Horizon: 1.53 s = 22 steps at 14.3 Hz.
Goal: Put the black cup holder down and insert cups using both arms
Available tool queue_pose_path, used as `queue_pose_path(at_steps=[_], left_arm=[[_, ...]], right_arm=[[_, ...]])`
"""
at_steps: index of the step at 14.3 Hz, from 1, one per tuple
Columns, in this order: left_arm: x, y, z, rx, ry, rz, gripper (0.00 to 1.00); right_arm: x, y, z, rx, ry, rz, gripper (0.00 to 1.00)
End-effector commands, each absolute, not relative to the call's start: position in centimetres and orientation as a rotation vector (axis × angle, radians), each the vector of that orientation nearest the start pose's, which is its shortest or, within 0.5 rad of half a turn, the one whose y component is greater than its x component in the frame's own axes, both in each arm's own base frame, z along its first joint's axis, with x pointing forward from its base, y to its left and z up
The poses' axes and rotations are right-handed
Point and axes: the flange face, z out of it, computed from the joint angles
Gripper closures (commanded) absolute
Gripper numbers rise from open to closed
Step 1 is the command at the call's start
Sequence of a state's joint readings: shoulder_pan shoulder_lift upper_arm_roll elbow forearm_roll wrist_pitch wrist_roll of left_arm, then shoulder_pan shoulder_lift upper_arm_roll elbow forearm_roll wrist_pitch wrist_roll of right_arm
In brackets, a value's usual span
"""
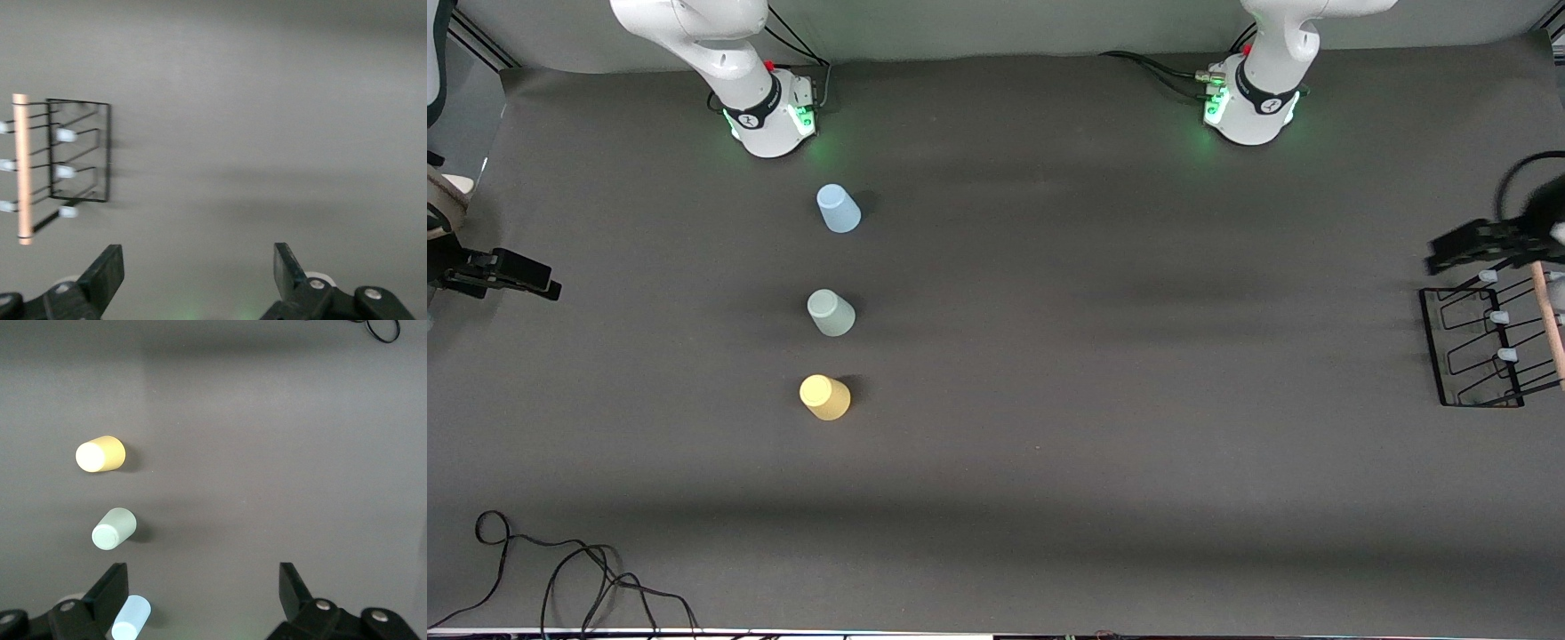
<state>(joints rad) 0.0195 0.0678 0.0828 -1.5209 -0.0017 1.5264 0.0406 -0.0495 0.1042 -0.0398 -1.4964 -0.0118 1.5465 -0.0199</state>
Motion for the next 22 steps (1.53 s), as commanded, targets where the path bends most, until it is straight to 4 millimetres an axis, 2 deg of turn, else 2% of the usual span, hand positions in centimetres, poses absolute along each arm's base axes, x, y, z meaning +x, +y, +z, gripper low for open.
queue_pose_path(at_steps=[1, 2, 4, 6, 9, 11, 13, 14, 16, 18, 22], left_arm=[[55.0, 17.6, 60.6, -3.149, -0.053, 0.064, 0.0], [54.4, 21.3, 60.1, -3.147, -0.026, 0.053, 0.0], [53.0, 27.1, 59.1, -3.15, -0.06, 0.043, 0.0], [52.3, 30.9, 57.9, -3.142, -0.067, 0.034, 0.0], [51.5, 35.8, 54.3, -3.151, 0.011, 0.049, 0.0], [52.4, 36.7, 50.4, -3.168, 0.006, 0.094, 0.0], [52.9, 36.1, 46.5, -3.183, 0.026, 0.136, 0.0], [52.5, 35.9, 45.0, -3.179, 0.025, 0.123, 0.0], [52.0, 35.1, 42.5, -3.171, 0.032, 0.097, 0.0], [52.4, 33.4, 40.3, -3.169, 0.07, 0.096, 0.0], [52.4, 32.0, 36.2, -3.156, 0.093, 0.071, 0.0]], right_arm=[[58.1, -5.3, 60.2, -3.156, 0.092, 0.089, 0.0], [58.1, -5.4, 60.2, -3.157, 0.095, 0.089, 0.0], [58.1, -5.4, 60.2, -3.156, 0.097, 0.089, 0.0], [58.1, -5.4, 60.2, -3.158, 0.095, 0.087, 0.0], [58.1, -5.4, 60.1, -3.157, 0.092, 0.091, 0.0], [58.1, -5.4, 60.1, -3.157, 0.092, 0.094, 0.0], [58.1, -5.4, 60.1, -3.156, 0.095, 0.091, 0.0], [58.1, -5.5, 60.1, -3.157, 0.095, 0.092, 0.0], [58.1, -5.5, 60.1, -3.157, 0.095, 0.092, 0.0], [58.0, -5.5, 60.2, -3.157, 0.095, 0.089, 0.0], [58.0, -5.5, 60.1, -3.157, 0.095, 0.094, 0.0]])
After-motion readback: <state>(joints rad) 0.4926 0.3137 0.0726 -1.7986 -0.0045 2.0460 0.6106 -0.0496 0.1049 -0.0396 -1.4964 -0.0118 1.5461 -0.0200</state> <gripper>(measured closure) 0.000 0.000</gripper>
